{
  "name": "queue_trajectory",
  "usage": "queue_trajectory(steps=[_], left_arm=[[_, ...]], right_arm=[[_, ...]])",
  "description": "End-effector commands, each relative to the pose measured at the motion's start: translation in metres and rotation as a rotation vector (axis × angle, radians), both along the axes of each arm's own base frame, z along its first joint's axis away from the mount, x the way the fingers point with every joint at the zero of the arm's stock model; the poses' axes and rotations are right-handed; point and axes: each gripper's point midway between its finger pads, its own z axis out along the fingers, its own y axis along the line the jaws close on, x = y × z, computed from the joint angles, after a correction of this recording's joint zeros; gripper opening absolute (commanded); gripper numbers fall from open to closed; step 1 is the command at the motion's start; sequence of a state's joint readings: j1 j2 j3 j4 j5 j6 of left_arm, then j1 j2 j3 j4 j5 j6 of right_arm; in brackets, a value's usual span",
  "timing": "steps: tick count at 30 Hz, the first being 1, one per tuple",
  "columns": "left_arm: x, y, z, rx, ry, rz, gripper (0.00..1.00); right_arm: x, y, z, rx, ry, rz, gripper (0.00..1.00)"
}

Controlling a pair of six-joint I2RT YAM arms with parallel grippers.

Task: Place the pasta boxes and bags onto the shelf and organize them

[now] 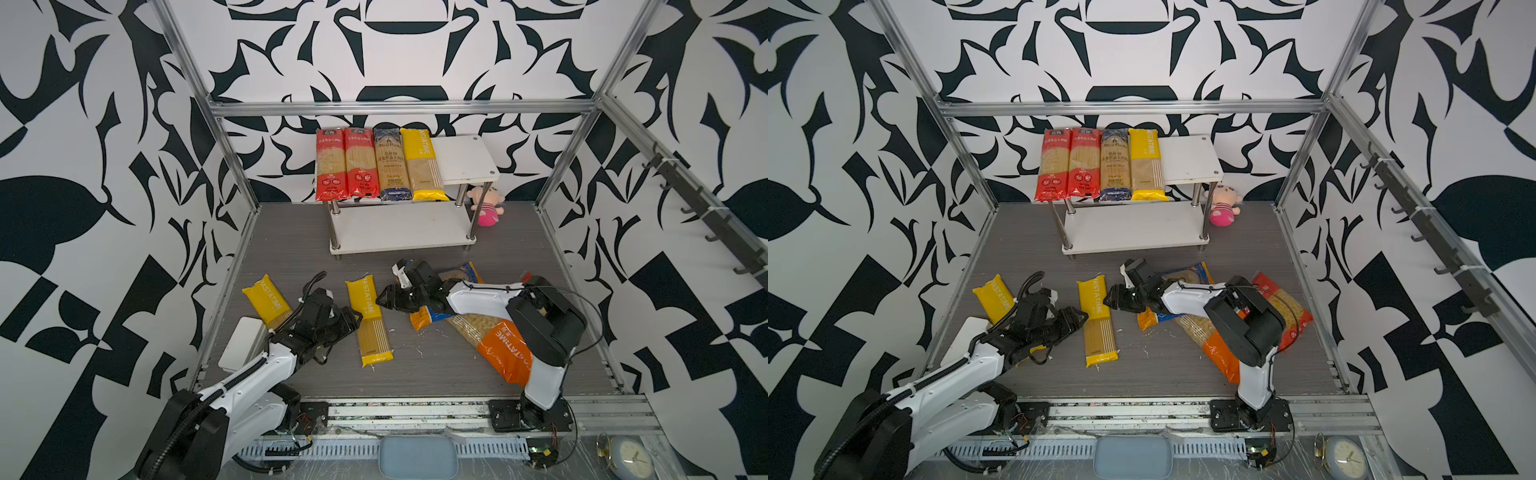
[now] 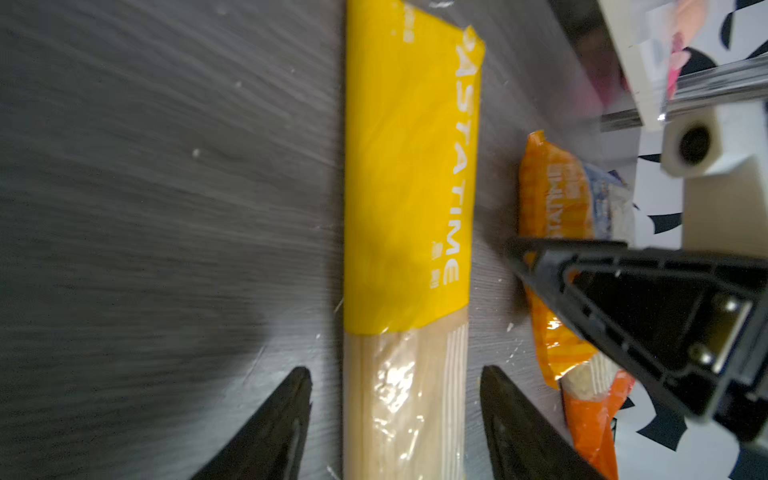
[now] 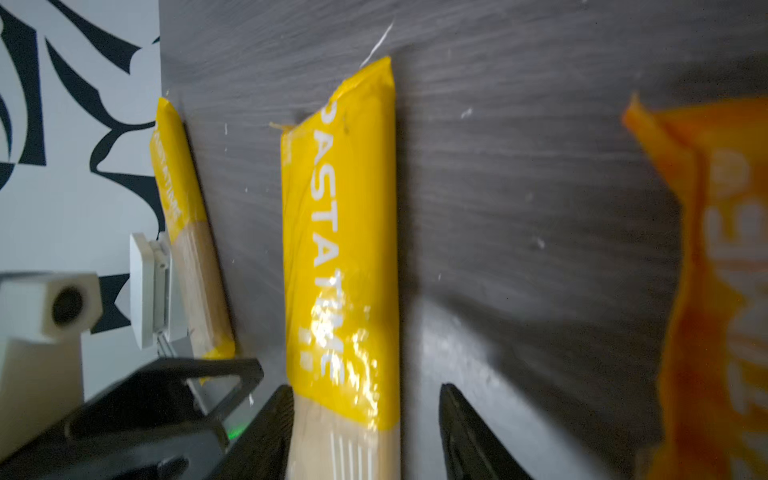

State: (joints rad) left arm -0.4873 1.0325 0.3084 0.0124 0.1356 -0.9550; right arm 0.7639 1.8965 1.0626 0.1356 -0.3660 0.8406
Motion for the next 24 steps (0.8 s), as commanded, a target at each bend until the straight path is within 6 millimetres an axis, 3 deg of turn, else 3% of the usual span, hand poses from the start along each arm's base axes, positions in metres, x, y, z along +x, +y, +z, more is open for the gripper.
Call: queue_trajectory(steps=[1,6,11,17,24], left_arm=[[0.003,-0.005,-0.007,-0.024,-0.008,0.01,0.66],[0.001,-0.011,-0.018,-0.039,0.003,-0.01,0.58],[0.0,-0.017,-0.017,-0.072,-0.002,-0.034,0.46],[-0.002,-0.017,0.004,-0.073,-0.041,-0.059,0.45],[-0.009,-0.011,0.054,-0.079,-0.156,-0.094,0.59]], right_arm=[[0.025,0.021,0.01,0.036,-0.055,-0.026,0.6],[0.027,0.041,-0.003,0.035,-0.03,0.016,0.58],[0.023,0.054,-0.004,0.068,-0.035,0.069,0.38],[0.024,0.058,0.048,0.203,-0.221,0.111,0.1],[0.013,0.041,0.119,0.369,-0.495,0.121,0.0]])
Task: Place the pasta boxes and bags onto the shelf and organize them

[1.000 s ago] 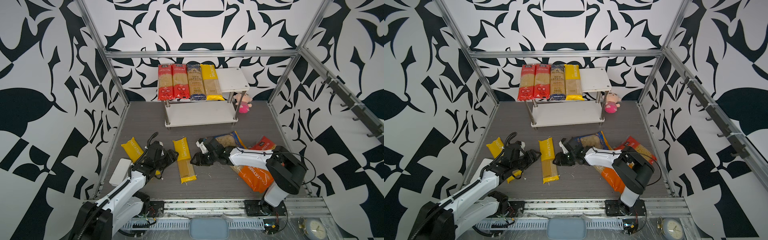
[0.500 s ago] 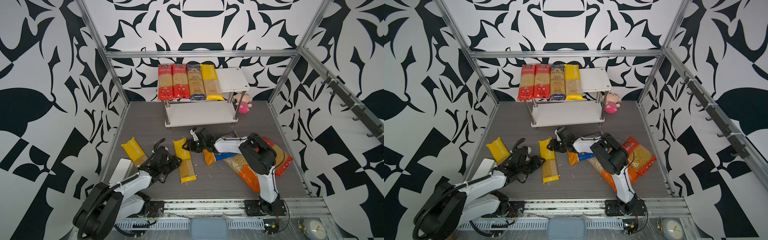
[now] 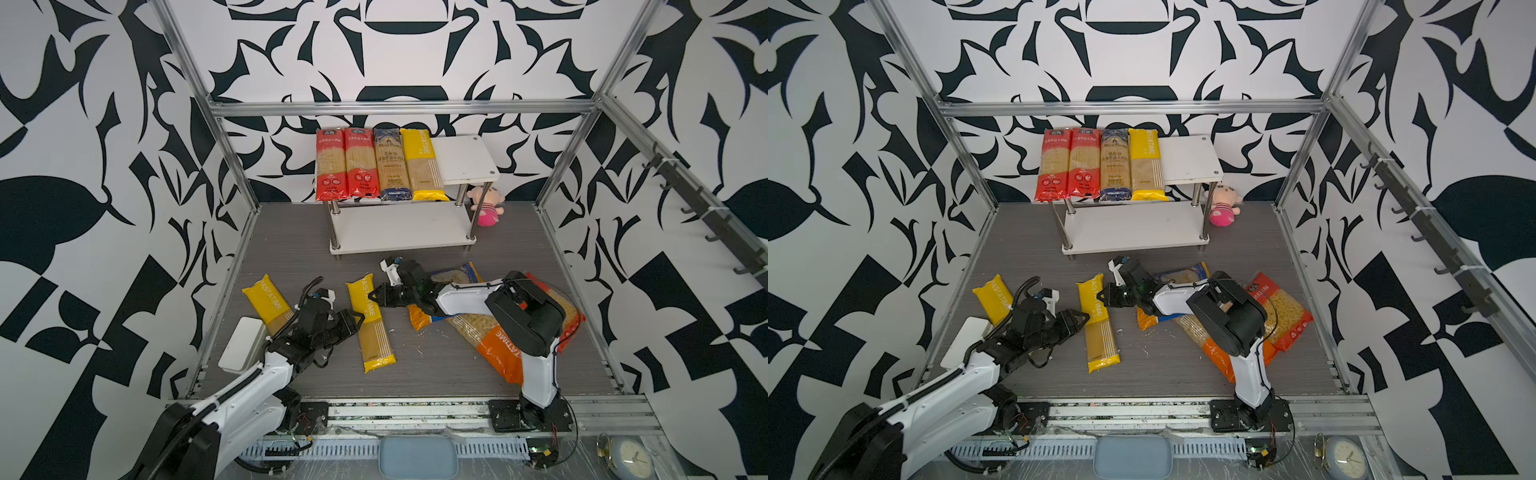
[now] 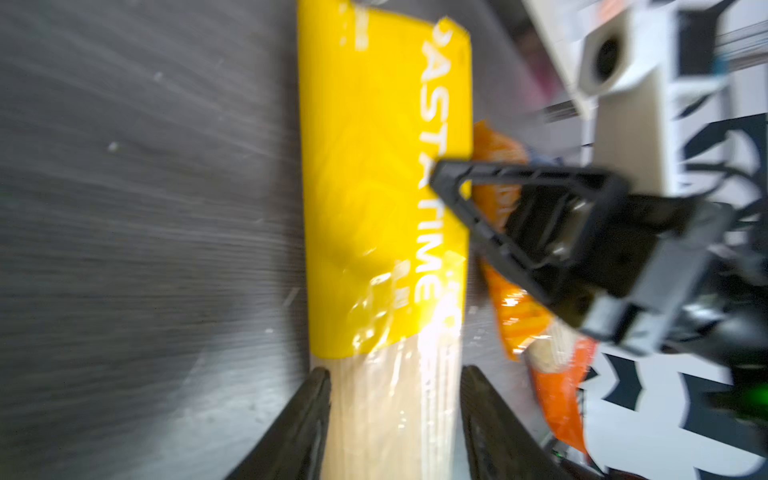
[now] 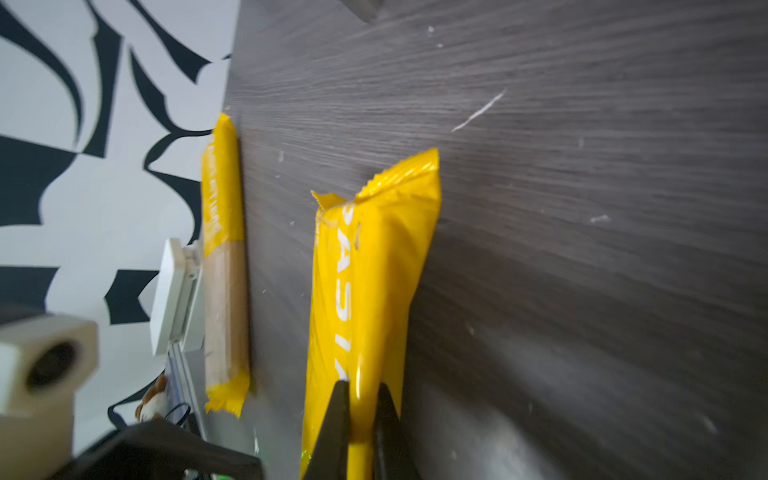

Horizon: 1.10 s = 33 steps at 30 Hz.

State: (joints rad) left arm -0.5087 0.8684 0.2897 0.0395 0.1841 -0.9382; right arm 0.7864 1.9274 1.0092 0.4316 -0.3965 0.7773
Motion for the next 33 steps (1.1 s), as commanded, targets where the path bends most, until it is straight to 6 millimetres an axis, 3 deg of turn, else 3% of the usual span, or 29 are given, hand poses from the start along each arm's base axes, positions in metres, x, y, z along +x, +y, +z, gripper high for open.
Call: queue_trajectory(steps=[1,12,21,26,33], left_arm=[[-0.007,0.004,0.018,0.024,-0.029,-0.03,0.6],[-0.012,-0.019,0.101,-0.107,-0.41,-0.213,0.74],[-0.015,-0.045,0.132,-0.197,-0.516,-0.369,0.78],[-0.022,-0.06,0.166,-0.246,-0.6,-0.469,0.79],[-0.02,-0.078,0.202,-0.304,-0.675,-0.577,0.72]], right_arm=[[0.005,0.01,0.109,0.252,-0.341,0.032,0.0],[-0.035,-0.041,0.217,0.39,-0.727,0.028,0.0],[-0.066,-0.061,0.279,0.407,-0.84,0.088,0.0],[-0.079,-0.067,0.312,0.439,-0.866,0.119,0.0],[-0.095,-0.068,0.348,0.52,-0.845,0.182,0.0]])
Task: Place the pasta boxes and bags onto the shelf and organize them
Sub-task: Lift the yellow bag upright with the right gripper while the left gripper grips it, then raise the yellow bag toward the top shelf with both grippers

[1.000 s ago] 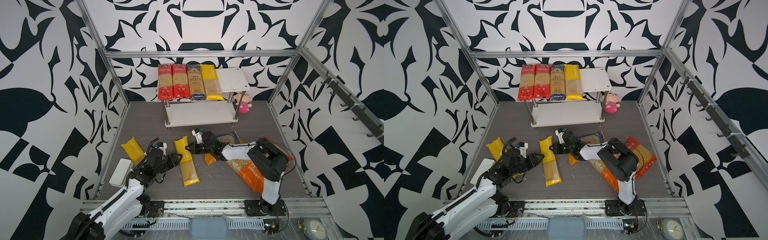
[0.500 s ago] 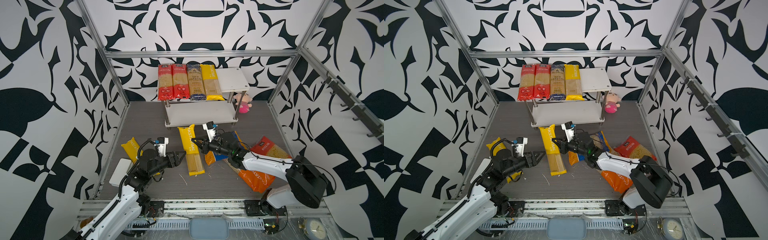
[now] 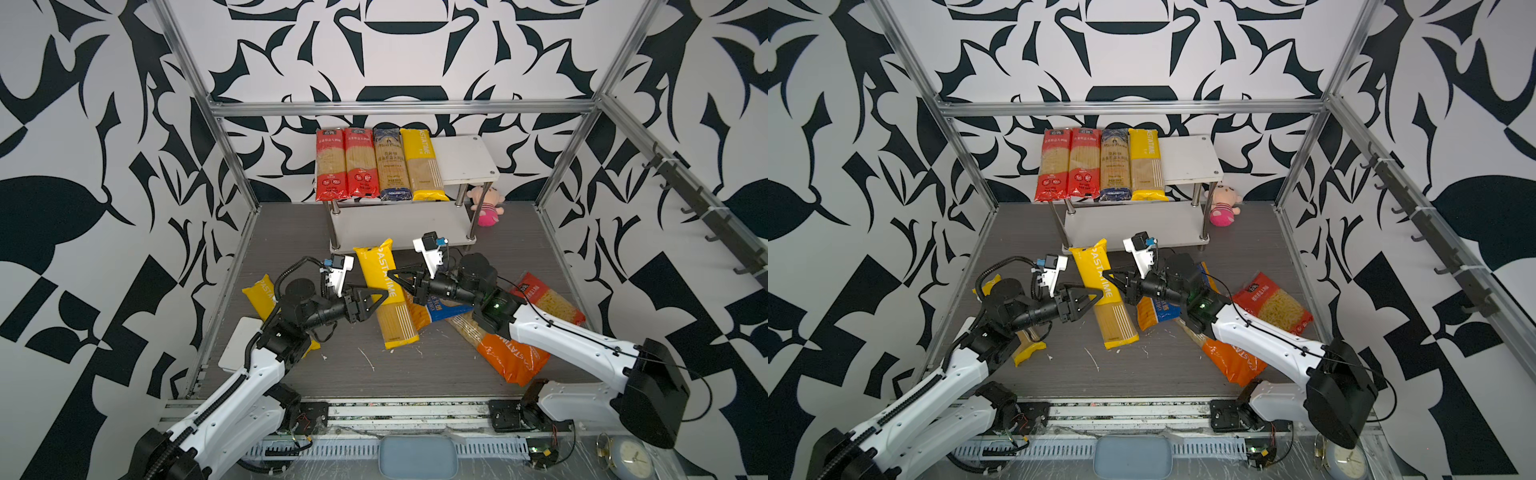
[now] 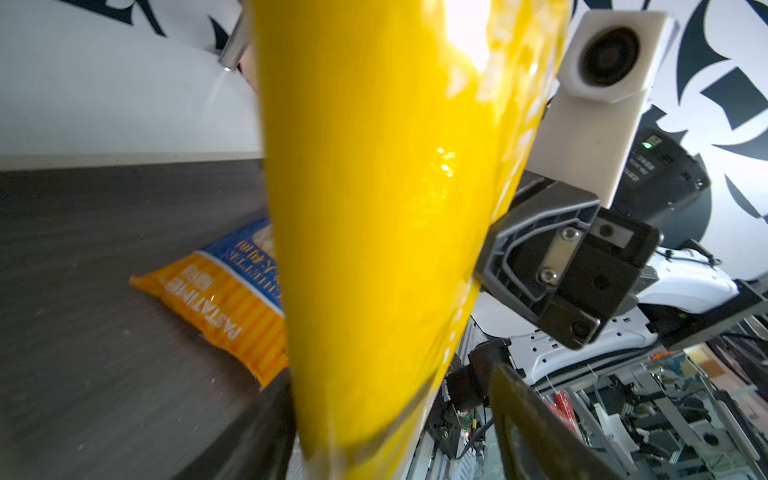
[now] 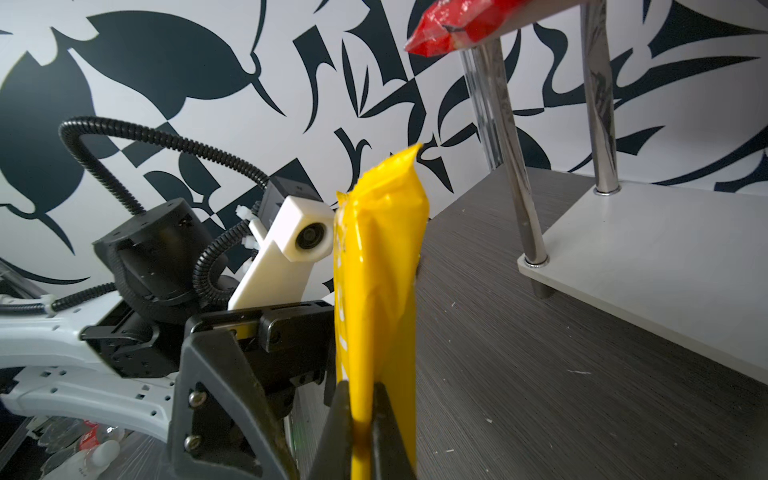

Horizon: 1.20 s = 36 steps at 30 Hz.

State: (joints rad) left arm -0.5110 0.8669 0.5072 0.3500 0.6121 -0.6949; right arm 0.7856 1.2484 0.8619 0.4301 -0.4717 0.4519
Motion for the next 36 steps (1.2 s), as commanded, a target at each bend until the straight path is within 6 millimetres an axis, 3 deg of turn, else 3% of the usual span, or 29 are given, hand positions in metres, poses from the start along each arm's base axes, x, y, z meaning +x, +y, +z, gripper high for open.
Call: queue_trajectory(steps=[1,6,12,17,20,24,28,31,36], left_arm=[[-0.007,-0.012,0.032,-0.047,-0.1,-0.102,0.7],[-0.01,-0.018,0.054,-0.089,-0.146,-0.146,0.5],[-0.007,-0.016,0.067,-0.118,-0.149,-0.115,0.33],[-0.002,-0.015,0.088,-0.162,-0.15,-0.083,0.24],[0.002,-0.012,0.102,-0.185,-0.165,-0.056,0.22],[0.007,-0.009,0.125,-0.212,-0.19,-0.014,0.2],[0.016,-0.007,0.151,-0.223,-0.229,0.028,0.2],[0.027,-0.007,0.168,-0.237,-0.239,0.065,0.19],[0.045,-0.008,0.189,-0.318,-0.204,0.111,0.19]], right_arm=[[-0.024,-0.013,0.111,0.237,-0.175,0.074,0.0],[-0.018,-0.018,0.117,0.264,-0.123,0.081,0.0],[-0.012,-0.021,0.114,0.269,-0.078,0.057,0.01],[-0.008,-0.026,0.105,0.258,-0.039,0.013,0.23],[-0.001,-0.036,0.087,0.224,-0.005,-0.045,0.4],[0.009,-0.065,0.06,0.235,0.075,-0.155,0.61],[0.001,-0.077,0.035,0.192,0.162,-0.178,0.78],[-0.007,-0.081,0.022,0.194,0.221,-0.168,0.87],[-0.014,-0.09,0.017,0.28,0.258,-0.173,0.9]])
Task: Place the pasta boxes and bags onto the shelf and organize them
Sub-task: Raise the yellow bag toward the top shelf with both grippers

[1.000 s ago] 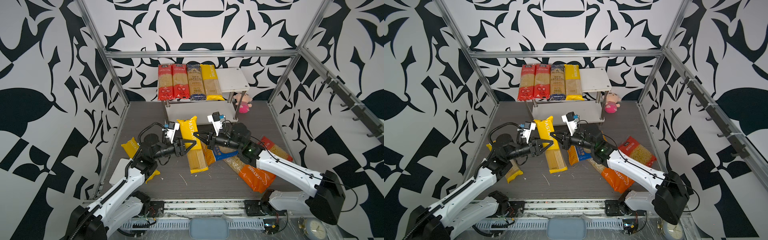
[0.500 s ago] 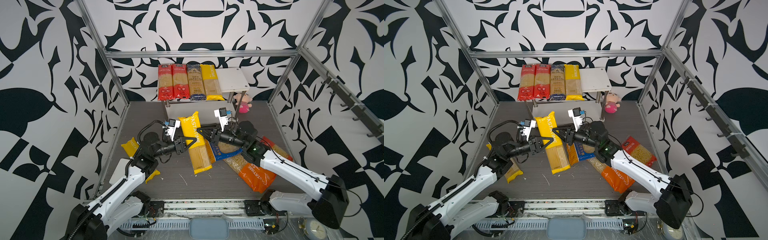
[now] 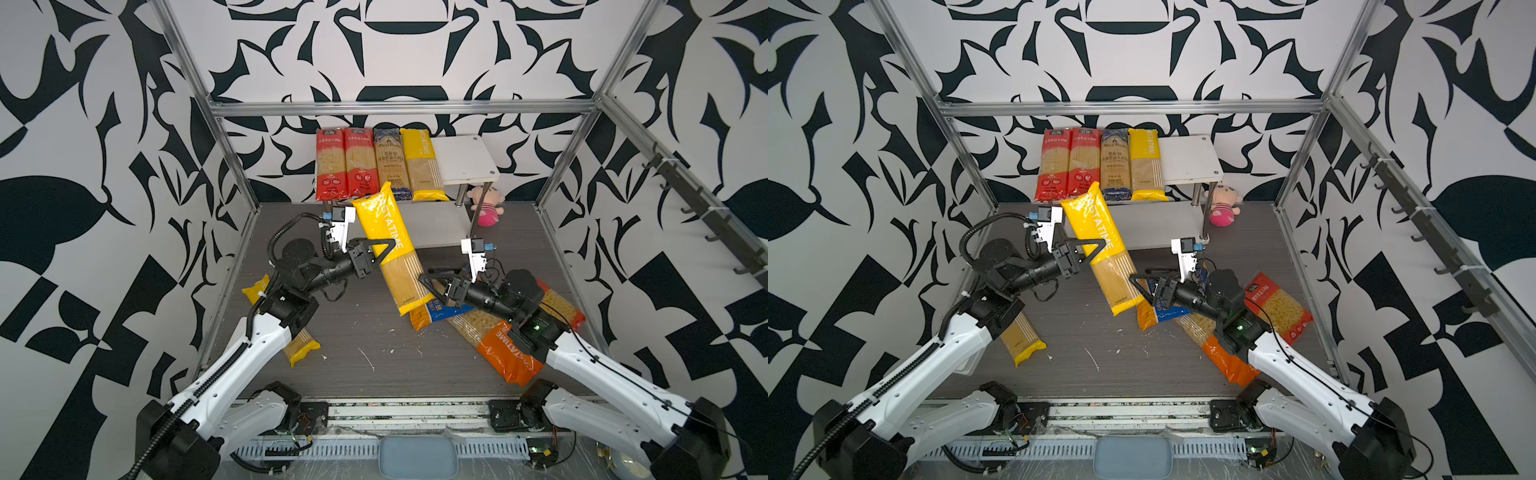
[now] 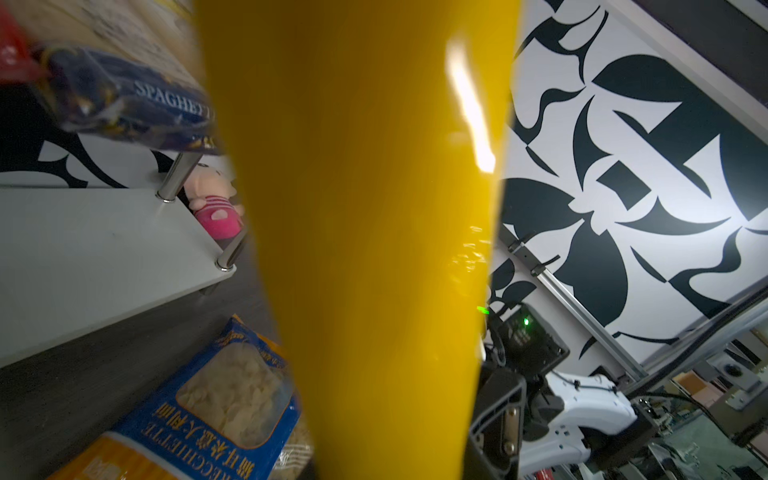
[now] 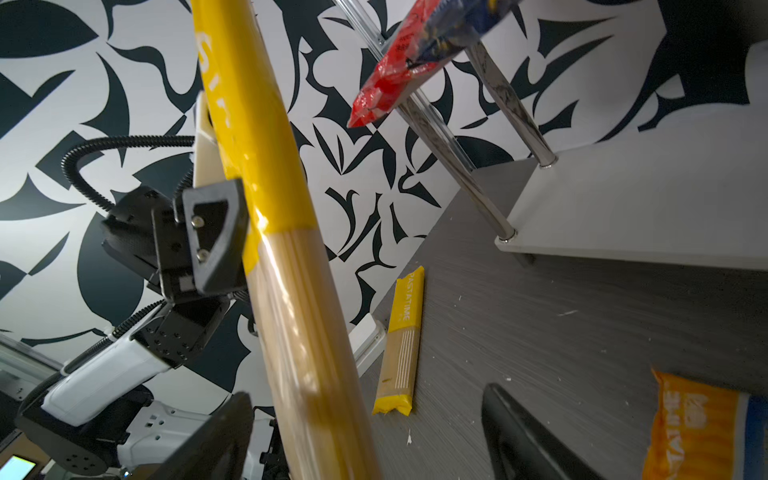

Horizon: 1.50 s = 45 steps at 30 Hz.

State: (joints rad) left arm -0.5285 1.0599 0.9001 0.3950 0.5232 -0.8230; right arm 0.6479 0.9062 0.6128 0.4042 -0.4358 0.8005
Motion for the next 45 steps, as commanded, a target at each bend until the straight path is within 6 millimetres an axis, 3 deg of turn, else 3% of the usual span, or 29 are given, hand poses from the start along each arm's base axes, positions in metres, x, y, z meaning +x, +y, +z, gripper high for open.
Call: queue_trajectory(steps=[1,6,12,18,20,25,28,33,39,45], left_arm=[[0.003,0.01,0.06,-0.151,-0.111,0.052,0.19],[0.011,0.006,0.066,-0.189,-0.089,0.049,0.19],[0.019,0.006,0.074,-0.232,-0.076,0.071,0.19],[0.023,0.005,0.084,-0.281,-0.067,0.066,0.19],[0.023,0.005,0.087,-0.286,-0.072,0.067,0.19],[0.022,0.003,0.095,-0.292,-0.078,0.052,0.24],[0.024,0.001,0.097,-0.287,-0.075,0.047,0.34],[0.026,0.002,0.102,-0.274,-0.08,0.064,0.52],[0.03,0.003,0.099,-0.239,-0.068,0.092,0.69],[0.03,0.005,0.086,-0.221,-0.047,0.111,0.75]], right_arm=[[-0.005,-0.005,0.021,0.118,-0.018,-0.004,0.9],[0.001,-0.008,0.027,0.2,-0.048,-0.035,0.86],[0.01,-0.006,0.044,0.33,-0.09,-0.047,0.69],[0.016,0.001,0.045,0.382,-0.086,-0.028,0.58],[0.015,0.001,0.047,0.387,-0.094,-0.024,0.5],[0.015,-0.004,0.059,0.412,-0.125,-0.041,0.2],[0.016,-0.01,0.073,0.45,-0.156,-0.068,0.1],[0.025,-0.019,0.107,0.514,-0.217,-0.114,0.0],[0.057,-0.051,0.159,0.598,-0.245,-0.229,0.0],[0.083,-0.079,0.197,0.621,-0.242,-0.334,0.0]])
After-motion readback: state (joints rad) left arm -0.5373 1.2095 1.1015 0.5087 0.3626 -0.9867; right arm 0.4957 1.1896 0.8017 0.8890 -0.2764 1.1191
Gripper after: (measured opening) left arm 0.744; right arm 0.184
